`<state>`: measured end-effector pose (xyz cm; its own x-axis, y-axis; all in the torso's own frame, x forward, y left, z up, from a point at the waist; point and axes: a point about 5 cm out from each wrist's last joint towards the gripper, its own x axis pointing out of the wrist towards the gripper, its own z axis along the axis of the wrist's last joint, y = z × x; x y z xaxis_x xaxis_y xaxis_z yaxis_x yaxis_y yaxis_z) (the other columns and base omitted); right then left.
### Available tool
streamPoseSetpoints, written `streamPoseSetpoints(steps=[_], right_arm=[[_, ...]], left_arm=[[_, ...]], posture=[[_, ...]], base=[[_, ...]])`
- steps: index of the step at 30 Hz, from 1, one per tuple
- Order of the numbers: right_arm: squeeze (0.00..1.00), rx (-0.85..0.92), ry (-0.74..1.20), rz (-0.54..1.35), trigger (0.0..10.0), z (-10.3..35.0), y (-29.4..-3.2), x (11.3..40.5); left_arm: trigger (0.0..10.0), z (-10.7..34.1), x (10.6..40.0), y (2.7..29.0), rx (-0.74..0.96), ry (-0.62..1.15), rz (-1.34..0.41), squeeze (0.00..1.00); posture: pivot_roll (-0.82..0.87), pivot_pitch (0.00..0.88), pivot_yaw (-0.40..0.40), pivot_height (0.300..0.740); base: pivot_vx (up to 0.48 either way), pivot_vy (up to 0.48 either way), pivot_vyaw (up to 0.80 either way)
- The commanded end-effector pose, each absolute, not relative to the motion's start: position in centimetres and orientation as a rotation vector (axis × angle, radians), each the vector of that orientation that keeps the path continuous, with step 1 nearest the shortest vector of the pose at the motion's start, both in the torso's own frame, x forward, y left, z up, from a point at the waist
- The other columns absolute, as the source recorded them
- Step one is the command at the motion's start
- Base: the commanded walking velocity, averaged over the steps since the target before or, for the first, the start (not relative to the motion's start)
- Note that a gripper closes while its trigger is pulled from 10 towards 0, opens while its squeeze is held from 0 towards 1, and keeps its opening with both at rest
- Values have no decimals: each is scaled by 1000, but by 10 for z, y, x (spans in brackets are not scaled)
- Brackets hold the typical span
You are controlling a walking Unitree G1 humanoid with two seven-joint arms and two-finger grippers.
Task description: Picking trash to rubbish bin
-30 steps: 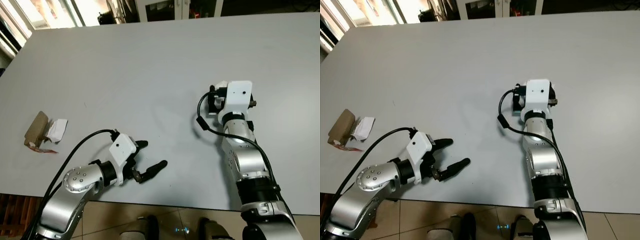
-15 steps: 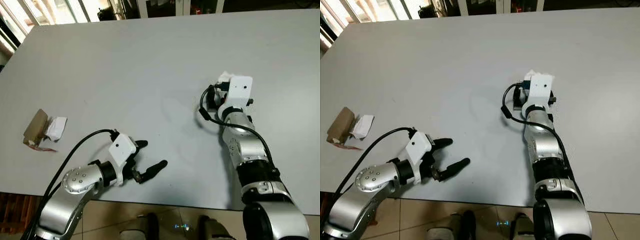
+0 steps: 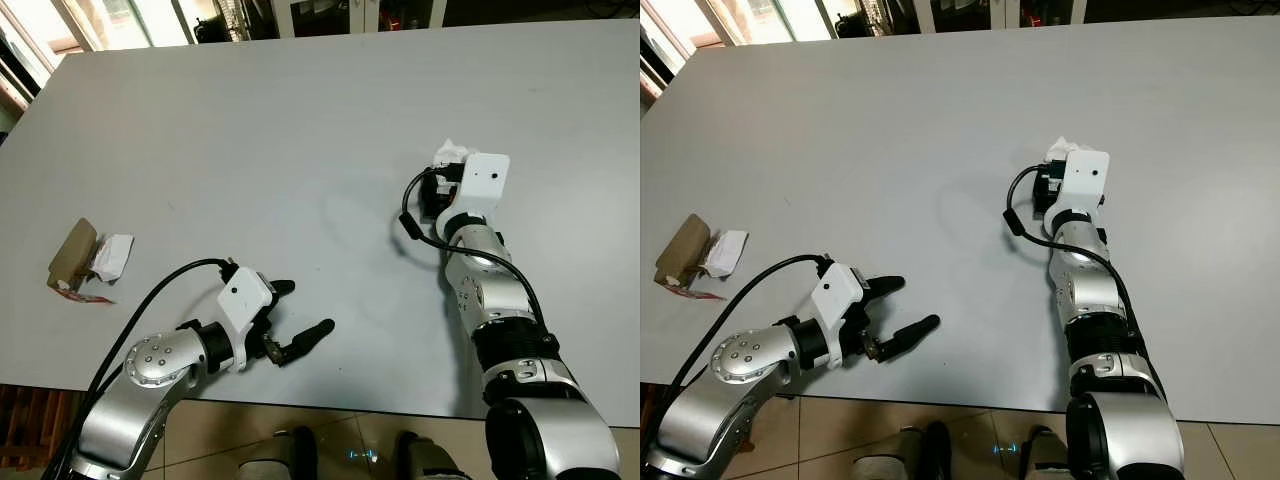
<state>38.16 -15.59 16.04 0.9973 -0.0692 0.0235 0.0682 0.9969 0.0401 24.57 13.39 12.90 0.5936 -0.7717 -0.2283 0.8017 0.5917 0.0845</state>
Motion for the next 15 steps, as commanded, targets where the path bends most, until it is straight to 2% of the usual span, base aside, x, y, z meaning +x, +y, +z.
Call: streamPoseSetpoints(steps=[1,15], right_arm=[[0,69,123,-69,0,123,-155,372],[0,67,118,-75,0,121,-159,372]], left_arm=[[10000,128,244,135,195,183,-914,0],[10000,127,243,134,190,187,-913,0]], posture=[[139,258,131,740],[133,248,127,740]], base=[[0,0,0],[0,0,0]])
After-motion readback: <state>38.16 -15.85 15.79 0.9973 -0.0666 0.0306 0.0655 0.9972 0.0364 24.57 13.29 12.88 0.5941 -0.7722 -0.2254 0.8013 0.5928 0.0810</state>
